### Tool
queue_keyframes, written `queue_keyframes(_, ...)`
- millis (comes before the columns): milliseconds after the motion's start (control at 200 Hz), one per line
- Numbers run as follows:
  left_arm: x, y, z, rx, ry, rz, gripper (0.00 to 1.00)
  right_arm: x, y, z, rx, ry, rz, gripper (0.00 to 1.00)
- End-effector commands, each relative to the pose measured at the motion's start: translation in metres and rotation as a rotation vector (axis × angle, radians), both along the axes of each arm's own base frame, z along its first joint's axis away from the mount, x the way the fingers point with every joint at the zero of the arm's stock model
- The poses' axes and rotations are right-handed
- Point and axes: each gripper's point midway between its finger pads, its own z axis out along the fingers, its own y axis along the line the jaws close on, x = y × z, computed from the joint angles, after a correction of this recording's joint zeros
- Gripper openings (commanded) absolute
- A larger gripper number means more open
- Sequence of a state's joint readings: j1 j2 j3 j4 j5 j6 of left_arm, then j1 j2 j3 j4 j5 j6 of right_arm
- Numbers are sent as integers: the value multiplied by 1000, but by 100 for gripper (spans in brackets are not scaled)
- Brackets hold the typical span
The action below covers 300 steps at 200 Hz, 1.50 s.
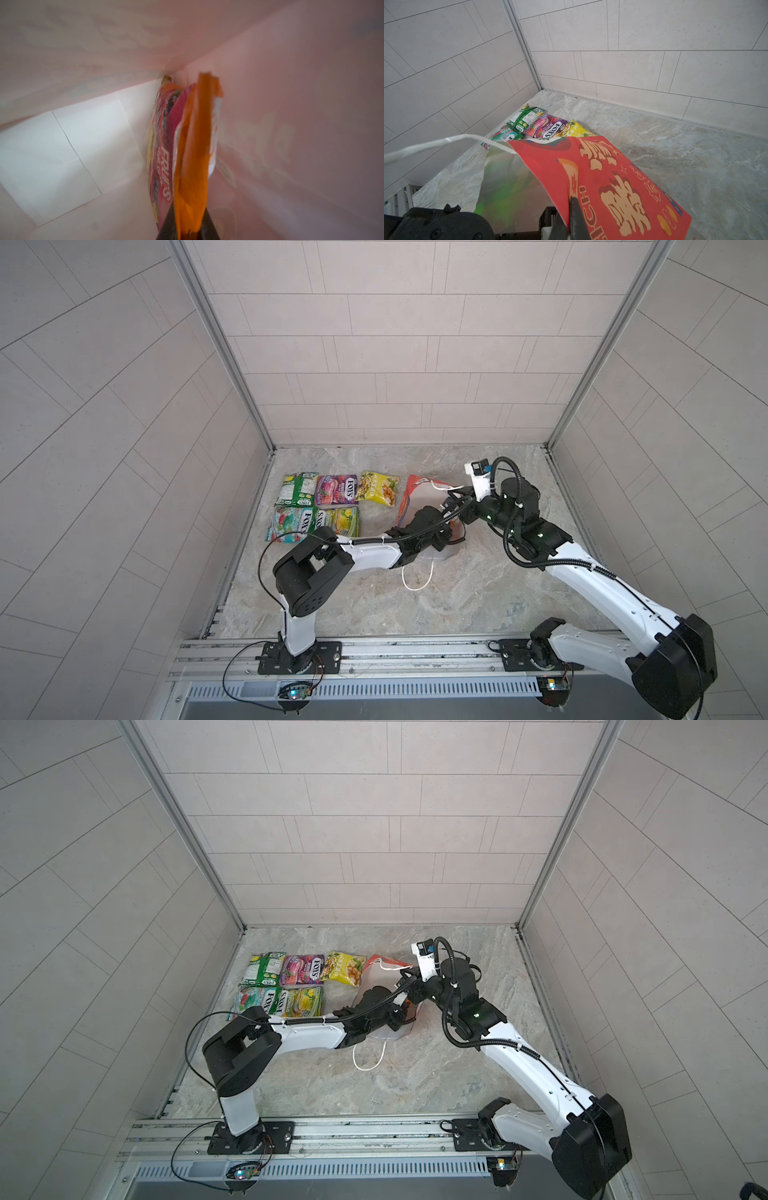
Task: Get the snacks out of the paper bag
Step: 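Grasp the orange packet with the left gripper and lift it out, then carry the orange packet to the other packets while the right gripper lifts the bag upright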
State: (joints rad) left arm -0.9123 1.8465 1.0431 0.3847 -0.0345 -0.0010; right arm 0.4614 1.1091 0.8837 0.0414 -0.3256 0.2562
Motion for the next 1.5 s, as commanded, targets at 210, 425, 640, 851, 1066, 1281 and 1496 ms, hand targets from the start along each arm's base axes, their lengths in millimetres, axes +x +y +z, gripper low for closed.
queue_keyframes(210,-5,6,69,-91,-107,-7,3,14,-13,-5,8,5,-66,0)
queue_keyframes(425,-13,13,100,-119,-120,-19,0,17,-17,-8,10,9,-76,0)
queue_keyframes(640,-22,25,126,-154,-152,-19,0,17,-18,-10,16,15,-73,0)
queue_keyframes(851,-27,28,147,-175,-169,-34,0,19,-20,-13,15,21,-84,0)
queue_keyframes(1066,-35,34,164,-203,-179,-48,0,24,-25,-18,12,41,-105,0)
queue_keyframes(1281,-49,37,193,-266,-205,-95,0,27,-32,-18,9,51,-131,0)
queue_keyframes(1496,-58,44,204,-302,-205,-103,0,31,-36,-21,1,75,-158,0)
